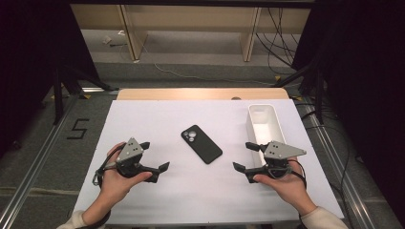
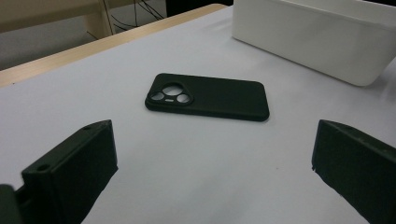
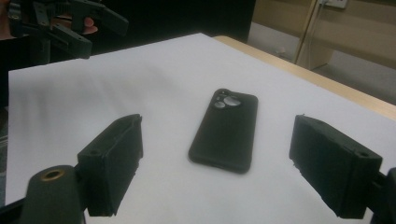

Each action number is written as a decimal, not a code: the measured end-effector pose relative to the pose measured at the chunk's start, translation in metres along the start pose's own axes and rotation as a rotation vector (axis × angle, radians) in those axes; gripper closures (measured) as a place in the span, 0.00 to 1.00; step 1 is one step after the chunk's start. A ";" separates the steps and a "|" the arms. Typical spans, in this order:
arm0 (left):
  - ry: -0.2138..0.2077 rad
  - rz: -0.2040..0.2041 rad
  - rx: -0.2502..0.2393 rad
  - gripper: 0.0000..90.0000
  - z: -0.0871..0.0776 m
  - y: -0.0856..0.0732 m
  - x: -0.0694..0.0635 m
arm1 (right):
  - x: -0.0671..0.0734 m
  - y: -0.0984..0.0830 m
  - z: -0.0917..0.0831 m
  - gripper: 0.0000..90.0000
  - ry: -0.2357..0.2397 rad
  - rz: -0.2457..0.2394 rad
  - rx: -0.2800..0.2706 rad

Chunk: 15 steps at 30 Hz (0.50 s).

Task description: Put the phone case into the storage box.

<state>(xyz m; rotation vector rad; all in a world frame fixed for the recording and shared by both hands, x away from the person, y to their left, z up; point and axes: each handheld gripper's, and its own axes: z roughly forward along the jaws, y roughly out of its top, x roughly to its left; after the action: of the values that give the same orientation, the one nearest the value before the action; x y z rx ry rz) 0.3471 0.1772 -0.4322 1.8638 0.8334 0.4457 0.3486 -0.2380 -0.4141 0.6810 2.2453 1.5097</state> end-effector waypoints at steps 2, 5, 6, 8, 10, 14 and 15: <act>0.001 0.002 0.001 0.00 0.000 0.000 0.000 | 0.000 0.000 0.000 0.21 -0.001 0.000 0.001; 0.003 0.001 -0.002 0.00 -0.001 0.000 0.000 | 0.000 0.000 0.001 0.21 -0.008 0.004 0.012; 0.004 0.002 -0.002 0.00 -0.001 0.000 0.000 | 0.000 0.000 0.002 0.21 -0.009 0.004 0.012; 0.005 0.003 -0.003 0.00 -0.001 0.000 -0.001 | 0.001 0.000 0.002 0.22 -0.016 0.005 0.013; 0.007 0.009 -0.003 0.00 -0.001 0.000 -0.001 | 0.001 0.001 0.002 0.26 -0.025 0.006 0.016; 0.004 0.008 -0.003 0.00 -0.001 0.000 -0.001 | 0.001 0.004 0.006 0.47 -0.047 0.019 0.032; 0.003 0.003 -0.002 0.00 0.000 0.000 -0.001 | 0.001 0.004 0.008 0.53 -0.045 0.024 0.031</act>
<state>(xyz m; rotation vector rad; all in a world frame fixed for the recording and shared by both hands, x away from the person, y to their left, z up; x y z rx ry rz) 0.3464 0.1763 -0.4317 1.8635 0.8318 0.4516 0.3530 -0.2307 -0.4129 0.7454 2.2395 1.4588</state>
